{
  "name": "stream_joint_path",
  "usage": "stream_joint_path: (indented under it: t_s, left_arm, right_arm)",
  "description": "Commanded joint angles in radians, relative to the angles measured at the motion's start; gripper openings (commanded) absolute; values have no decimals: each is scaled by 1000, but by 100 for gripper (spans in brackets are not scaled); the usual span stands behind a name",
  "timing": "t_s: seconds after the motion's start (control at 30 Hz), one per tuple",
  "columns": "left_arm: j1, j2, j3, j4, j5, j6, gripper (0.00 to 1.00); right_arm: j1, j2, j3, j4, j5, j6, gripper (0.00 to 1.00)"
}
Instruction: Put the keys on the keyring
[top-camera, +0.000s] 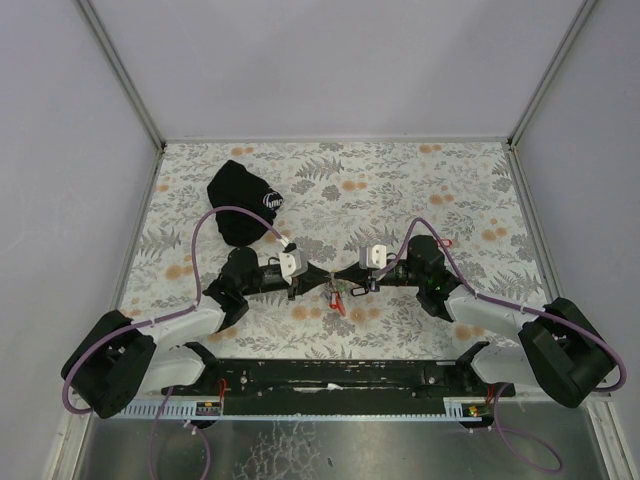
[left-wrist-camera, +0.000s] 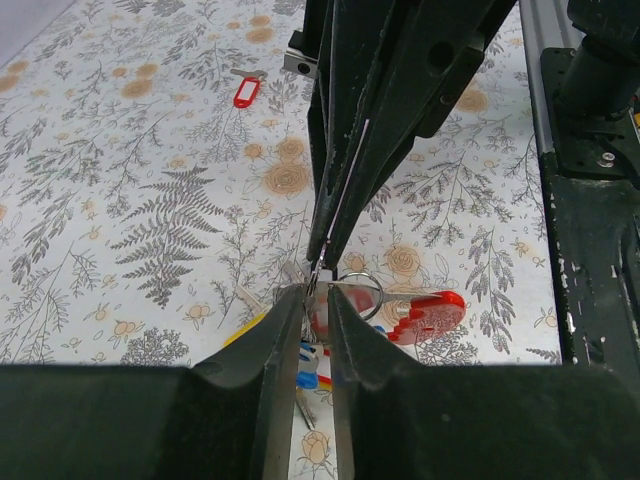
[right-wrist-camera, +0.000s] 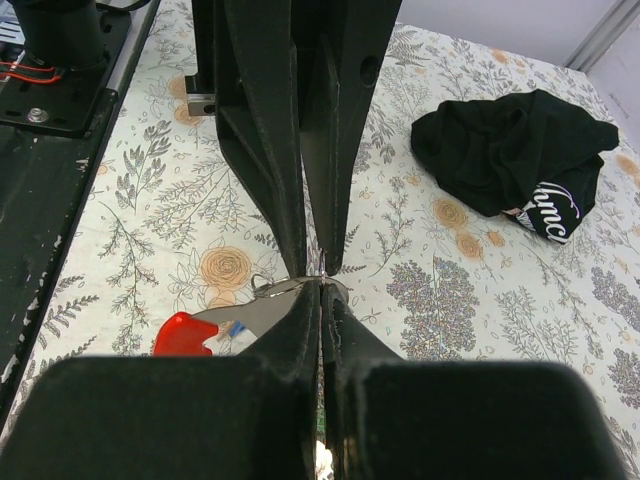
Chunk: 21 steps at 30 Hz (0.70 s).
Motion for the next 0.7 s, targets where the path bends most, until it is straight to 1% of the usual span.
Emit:
stream_joint_path:
  t_s: [0.0,0.17,0.47,0.67]
  left_arm:
    - [6,6,24,65,28,10,14]
    - [5,-5,22,61,31,10,11]
    - [4,-54,-1,51,5,13,13]
    - [6,-31,18,39,31,12,14]
  right_arm:
    - [-5,-8,40,48,-38,12,0]
    - [-5,-7,42,45,-44,13,0]
    - [-5,-14,41,30,-27,5,0]
    - [-5,-11,42,32,-32,8,0]
